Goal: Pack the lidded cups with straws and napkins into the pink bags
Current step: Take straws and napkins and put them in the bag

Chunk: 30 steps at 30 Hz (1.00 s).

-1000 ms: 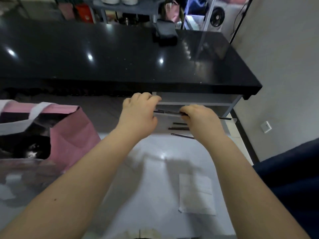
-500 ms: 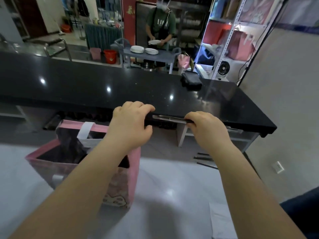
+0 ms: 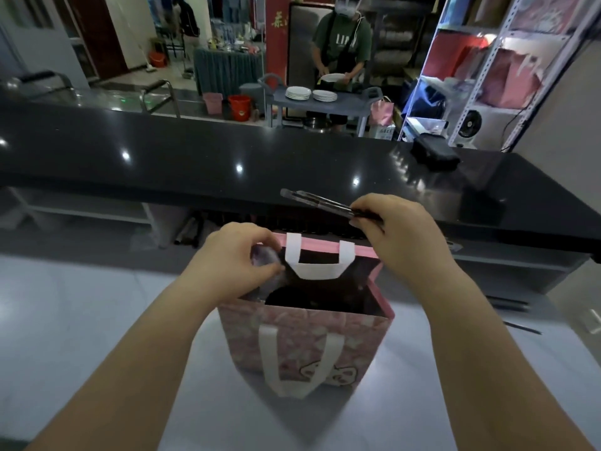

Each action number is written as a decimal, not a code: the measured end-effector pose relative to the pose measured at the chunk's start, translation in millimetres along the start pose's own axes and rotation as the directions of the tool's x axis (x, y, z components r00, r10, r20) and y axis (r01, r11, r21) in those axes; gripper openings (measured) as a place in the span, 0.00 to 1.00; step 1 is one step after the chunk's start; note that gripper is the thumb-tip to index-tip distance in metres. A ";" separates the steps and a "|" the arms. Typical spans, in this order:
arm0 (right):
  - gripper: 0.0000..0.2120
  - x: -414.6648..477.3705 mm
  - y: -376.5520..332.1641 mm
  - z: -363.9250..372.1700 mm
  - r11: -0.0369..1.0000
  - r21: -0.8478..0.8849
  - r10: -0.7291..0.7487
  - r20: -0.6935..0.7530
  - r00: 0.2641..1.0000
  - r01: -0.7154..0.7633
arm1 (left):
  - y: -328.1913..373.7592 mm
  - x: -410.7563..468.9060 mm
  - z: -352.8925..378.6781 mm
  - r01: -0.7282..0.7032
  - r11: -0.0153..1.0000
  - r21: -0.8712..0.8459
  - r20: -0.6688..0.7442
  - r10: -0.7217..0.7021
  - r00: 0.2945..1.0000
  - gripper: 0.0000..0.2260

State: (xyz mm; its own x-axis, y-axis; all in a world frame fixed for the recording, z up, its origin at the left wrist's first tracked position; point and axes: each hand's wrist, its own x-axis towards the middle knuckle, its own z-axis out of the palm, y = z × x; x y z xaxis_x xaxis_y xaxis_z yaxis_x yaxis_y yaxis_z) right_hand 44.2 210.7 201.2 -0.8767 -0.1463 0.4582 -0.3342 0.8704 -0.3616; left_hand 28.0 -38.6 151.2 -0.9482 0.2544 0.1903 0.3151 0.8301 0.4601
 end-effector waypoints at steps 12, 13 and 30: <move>0.09 0.4 -60.7 48.7 0.678 0.733 0.071 0.006 0.997 -0.053 | -30.8 8.0 15.7 -0.161 0.986 0.038 0.297 0.142 0.944 0.48; 0.08 -0.8 -58.8 53.0 0.647 0.758 0.087 0.041 0.995 -0.087 | -31.7 8.4 16.6 -0.170 0.984 0.053 0.328 0.144 0.934 0.52; 0.08 -12.9 0.2 94.5 0.967 -0.231 0.173 0.297 0.939 -0.105 | -51.9 15.2 8.7 -0.163 0.986 -0.014 0.387 0.156 0.909 0.65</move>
State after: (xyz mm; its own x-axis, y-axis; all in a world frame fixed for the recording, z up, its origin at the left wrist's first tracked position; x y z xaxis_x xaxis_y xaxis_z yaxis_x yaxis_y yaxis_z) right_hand 22.8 168.3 118.5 -0.9839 -0.1263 0.1265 -0.1510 0.9659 -0.2105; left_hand -3.1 -73.6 122.7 -0.8283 0.5529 -0.0907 0.4664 0.7701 0.4352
